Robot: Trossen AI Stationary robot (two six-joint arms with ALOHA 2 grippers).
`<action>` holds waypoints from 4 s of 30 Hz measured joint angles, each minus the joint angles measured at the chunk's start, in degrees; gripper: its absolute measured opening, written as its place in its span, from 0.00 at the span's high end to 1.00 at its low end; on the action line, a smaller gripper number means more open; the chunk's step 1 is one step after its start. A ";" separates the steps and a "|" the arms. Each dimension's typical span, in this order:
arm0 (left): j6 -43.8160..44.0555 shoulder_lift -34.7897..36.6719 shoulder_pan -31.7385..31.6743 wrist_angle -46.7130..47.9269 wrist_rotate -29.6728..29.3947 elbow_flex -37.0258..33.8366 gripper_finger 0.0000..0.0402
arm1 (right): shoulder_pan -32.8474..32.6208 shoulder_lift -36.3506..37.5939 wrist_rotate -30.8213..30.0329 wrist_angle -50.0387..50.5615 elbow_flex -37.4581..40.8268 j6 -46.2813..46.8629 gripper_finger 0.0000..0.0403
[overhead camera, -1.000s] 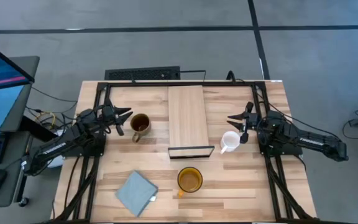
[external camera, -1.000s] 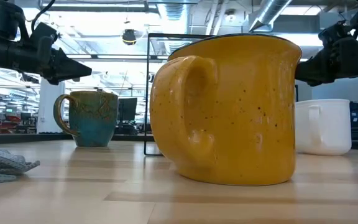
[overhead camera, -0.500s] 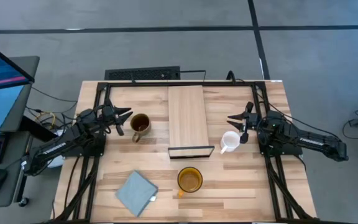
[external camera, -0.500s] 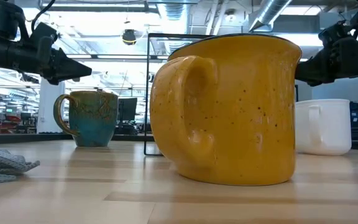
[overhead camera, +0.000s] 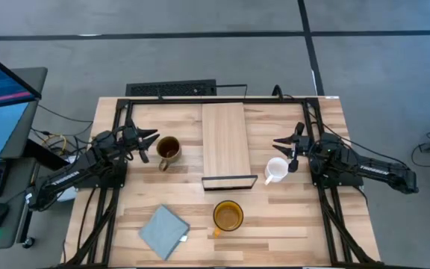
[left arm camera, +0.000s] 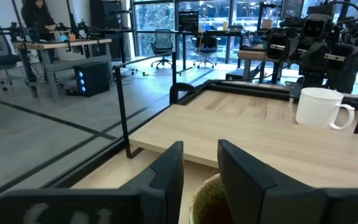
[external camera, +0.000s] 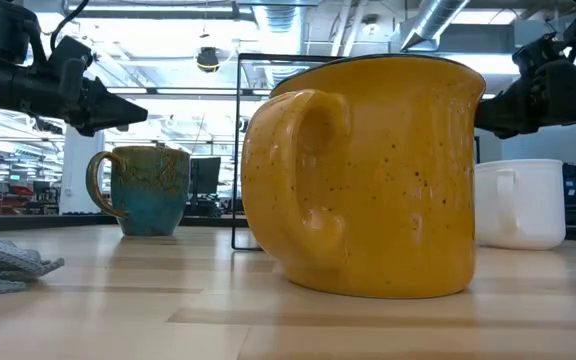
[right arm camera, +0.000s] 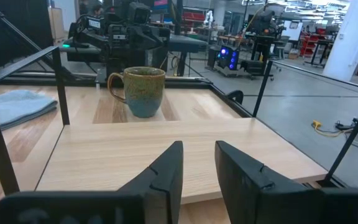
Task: Stack small to large cups/mugs on shelf
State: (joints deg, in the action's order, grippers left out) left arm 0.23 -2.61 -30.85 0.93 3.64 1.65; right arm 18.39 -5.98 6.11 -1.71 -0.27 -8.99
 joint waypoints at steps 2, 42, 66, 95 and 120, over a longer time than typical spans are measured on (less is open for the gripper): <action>0.01 0.00 0.02 -0.02 0.02 -0.02 0.77 | 0.00 0.02 0.00 0.00 0.00 0.00 0.71; 0.01 0.00 0.01 -0.02 0.02 0.00 0.77 | 0.00 0.00 0.00 0.01 0.01 0.00 0.71; 0.01 0.00 0.01 0.00 0.01 0.00 0.77 | 0.00 0.01 -0.01 0.01 0.00 -0.01 0.71; 0.00 0.00 0.02 -0.02 0.02 0.00 0.77 | 2.03 0.02 -0.28 -18.09 -5.53 6.04 0.71; 0.02 0.00 0.00 -1.07 0.07 -0.11 0.77 | 2.01 0.00 -14.91 -16.55 -10.27 -1.87 0.71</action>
State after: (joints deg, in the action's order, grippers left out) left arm 0.25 -2.61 -30.85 -0.14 3.70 1.54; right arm 20.40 -5.98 -8.80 -18.26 -10.55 -10.86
